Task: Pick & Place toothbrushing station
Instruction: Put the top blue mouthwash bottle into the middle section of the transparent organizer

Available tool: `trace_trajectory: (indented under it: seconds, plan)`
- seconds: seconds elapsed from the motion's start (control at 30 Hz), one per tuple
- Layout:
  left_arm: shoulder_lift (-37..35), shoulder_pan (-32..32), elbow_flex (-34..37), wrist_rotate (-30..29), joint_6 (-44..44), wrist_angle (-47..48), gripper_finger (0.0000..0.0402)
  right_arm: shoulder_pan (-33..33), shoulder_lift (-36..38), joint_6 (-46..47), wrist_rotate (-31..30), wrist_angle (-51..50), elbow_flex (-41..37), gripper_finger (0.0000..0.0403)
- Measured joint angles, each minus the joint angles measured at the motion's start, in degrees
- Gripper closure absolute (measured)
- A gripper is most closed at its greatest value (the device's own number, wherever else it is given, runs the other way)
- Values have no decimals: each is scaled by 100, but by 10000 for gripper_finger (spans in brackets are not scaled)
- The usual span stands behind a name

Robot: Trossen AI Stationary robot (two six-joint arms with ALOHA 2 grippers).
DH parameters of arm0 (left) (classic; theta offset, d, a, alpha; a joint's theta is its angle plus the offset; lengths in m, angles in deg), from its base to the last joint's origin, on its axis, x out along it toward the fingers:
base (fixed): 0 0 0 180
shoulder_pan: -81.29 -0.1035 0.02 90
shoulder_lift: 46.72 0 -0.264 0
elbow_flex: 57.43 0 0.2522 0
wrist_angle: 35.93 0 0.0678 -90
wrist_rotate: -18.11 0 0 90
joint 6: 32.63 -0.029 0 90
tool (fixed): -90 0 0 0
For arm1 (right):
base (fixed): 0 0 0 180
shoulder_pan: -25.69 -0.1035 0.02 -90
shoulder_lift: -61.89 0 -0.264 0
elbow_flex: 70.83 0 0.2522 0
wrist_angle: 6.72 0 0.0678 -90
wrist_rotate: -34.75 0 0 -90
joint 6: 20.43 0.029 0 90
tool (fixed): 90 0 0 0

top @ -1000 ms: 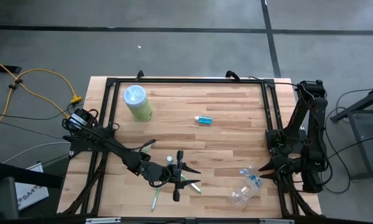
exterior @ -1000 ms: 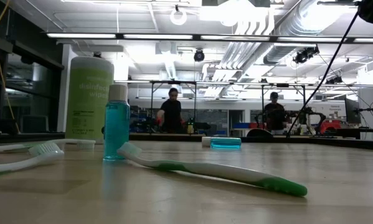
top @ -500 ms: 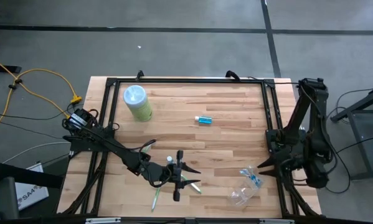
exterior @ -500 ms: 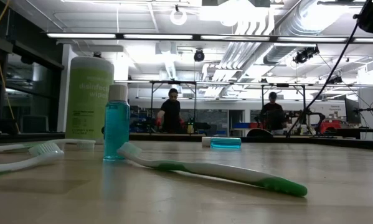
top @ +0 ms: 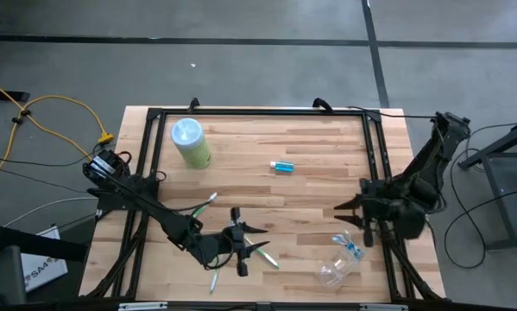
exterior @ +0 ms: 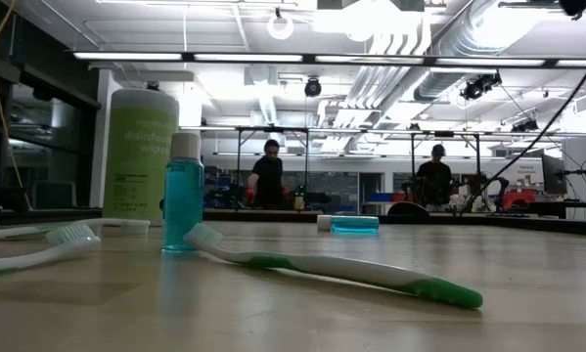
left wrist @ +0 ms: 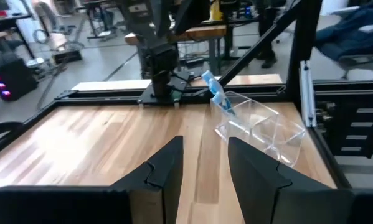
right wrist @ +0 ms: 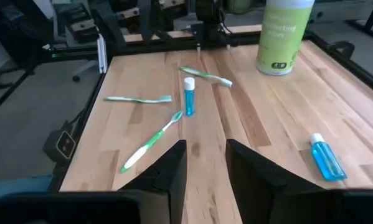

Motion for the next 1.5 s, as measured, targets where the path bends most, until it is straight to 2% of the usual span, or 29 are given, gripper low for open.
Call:
trace_trajectory:
  seconds: [0.1, 0.27, 0.43, 0.6, 0.83, 1.0, 1.2, 1.33, 1.5]
  plan:
    - [-42, 139, -2, -412, 117, 153, 280, 557, -2, -251, 520, 234, 0, 300]
    - [-202, 408, -2, -939, 843, 1058, 280, 1571, -4, -305, 1494, 266, 0, 302]
    - [-333, 621, -2, -973, 1497, 1798, 280, 2628, -73, -585, 2525, 281, 0, 302]
    - [-333, 771, 0, -968, 1634, 2044, 280, 3701, -360, -1017, 3526, 360, -2, 302]
    - [-333, 861, 0, -965, 1589, 2078, 280, 5006, -1186, -1642, 4915, 789, -2, 302]
    - [-335, 863, 0, -966, 1589, 2071, 280, 5624, -1864, -2047, 5112, 1032, -4, 302]
    - [-335, 853, 0, -1102, 1589, 2065, 280, 6099, -2451, -2309, 4741, 1429, -4, 302]
    - [-337, 788, 0, -1158, 1589, 2063, 280, 6285, -2684, -2525, 4733, 1728, -4, 302]
    - [-337, 550, 0, -1095, 1588, 2064, 280, 6220, -2750, -2807, 4739, 1720, -4, 302]
